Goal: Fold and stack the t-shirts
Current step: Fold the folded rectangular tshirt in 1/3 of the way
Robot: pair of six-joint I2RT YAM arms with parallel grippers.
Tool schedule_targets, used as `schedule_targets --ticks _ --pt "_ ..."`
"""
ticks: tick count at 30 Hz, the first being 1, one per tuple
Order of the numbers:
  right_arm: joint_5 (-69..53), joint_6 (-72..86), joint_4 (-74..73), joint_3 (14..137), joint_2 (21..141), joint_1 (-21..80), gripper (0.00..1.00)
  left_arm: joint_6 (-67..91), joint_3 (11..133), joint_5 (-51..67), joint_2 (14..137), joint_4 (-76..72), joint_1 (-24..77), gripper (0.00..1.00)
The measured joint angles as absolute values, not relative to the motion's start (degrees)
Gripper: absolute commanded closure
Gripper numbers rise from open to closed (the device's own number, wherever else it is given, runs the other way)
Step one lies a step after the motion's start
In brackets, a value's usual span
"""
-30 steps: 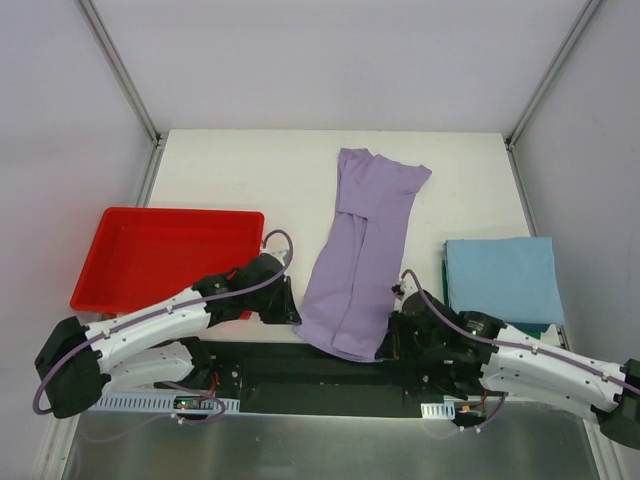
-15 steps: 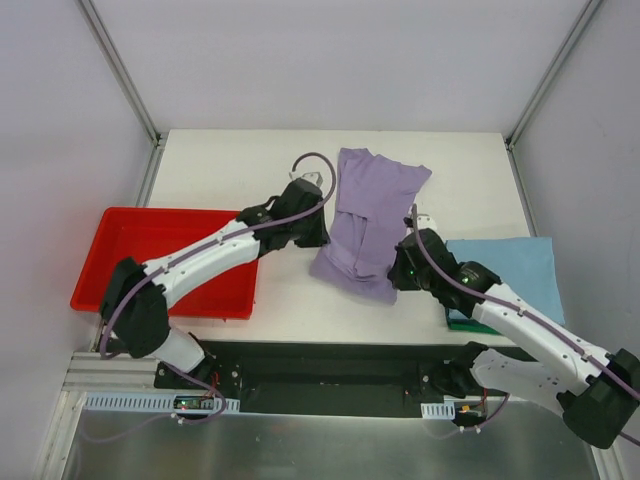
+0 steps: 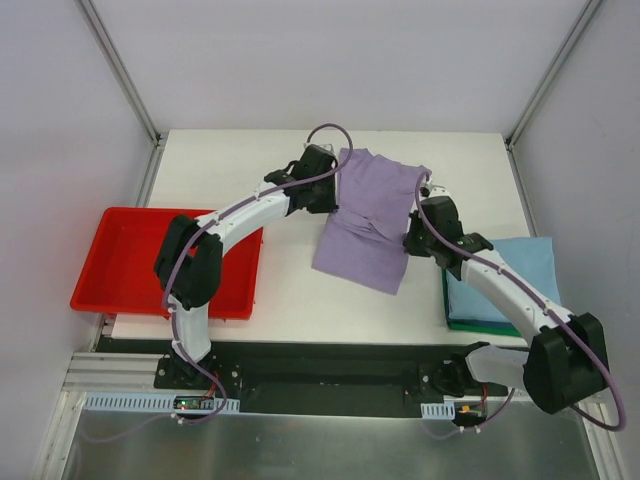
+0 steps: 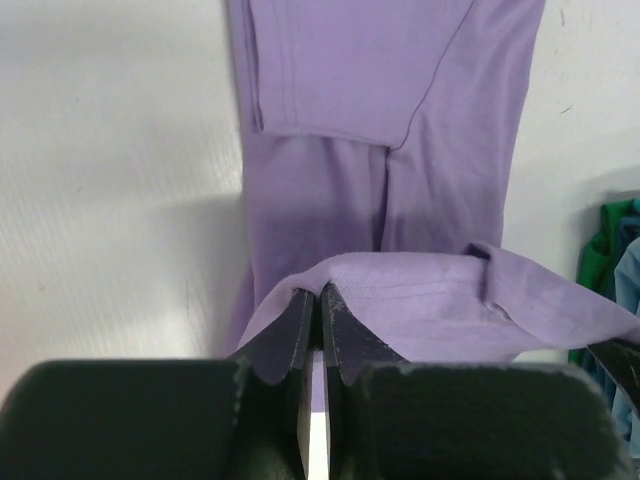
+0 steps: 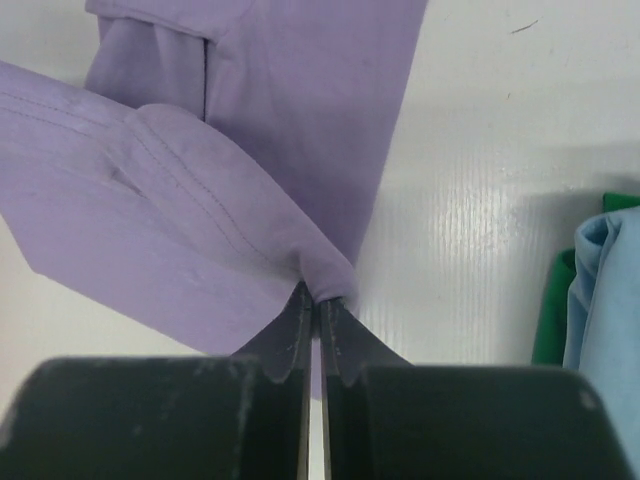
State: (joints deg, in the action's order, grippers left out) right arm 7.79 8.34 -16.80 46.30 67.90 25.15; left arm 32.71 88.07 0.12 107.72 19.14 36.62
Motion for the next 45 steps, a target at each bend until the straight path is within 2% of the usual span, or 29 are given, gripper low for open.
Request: schedule_targets --ticks 15,18,20,21,22,24,26,27,28,31,32,39,45 --pt "-3.3 6.5 -5.5 48.3 83.2 16.9 1.0 30.3 94.7 3.1 117.7 19.4 33.3 0.98" --pt "-3.9 6.5 -4.1 48.5 85.9 16.2 0.99 30.2 96.1 4.4 119.7 19.4 32.9 0.89" --pt "-4.0 6.6 -3.2 48.7 87.5 15.7 0.95 30.1 96.8 5.1 120.7 19.4 32.5 0.76" --pt "-4.0 6.6 -3.2 49.0 88.4 15.4 0.92 30.0 97.3 5.6 121.4 19.4 32.4 0.73" --pt "-3.9 6.6 -3.2 49.4 89.4 15.1 0.85 29.8 97.7 5.9 122.0 19.3 32.2 0.66" --pt "-3.8 6.3 -3.2 50.6 91.2 14.5 0.67 29.5 98.4 6.6 122.9 19.3 31.8 0.47" --pt "-3.7 6.0 -3.7 52.2 92.5 14.2 0.43 29.0 98.8 7.7 123.3 19.4 31.4 0.29" --pt "-3.8 5.7 -3.9 53.1 92.7 14.1 0.33 29.0 99.0 8.5 123.3 19.6 31.4 0.14" --pt "-3.9 5.3 -4.0 53.9 92.6 14.0 0.29 28.6 99.1 8.8 123.3 19.6 31.1 0.01" --pt "-4.2 4.3 -4.5 55.6 91.2 14.0 0.06 28.2 98.7 9.4 122.1 19.3 30.8 0.01" --pt "-4.3 4.2 -4.8 55.7 90.3 14.0 0.04 28.3 97.9 9.5 121.0 19.2 30.7 0.01" --pt "-3.8 3.7 -9.0 52.2 77.7 18.5 0.04 30.1 78.0 8.3 98.9 17.3 30.7 0.01" --pt "-5.5 4.3 -9.3 51.9 82.3 28.0 0.04 33.6 58.2 8.0 81.7 13.9 30.7 0.01"
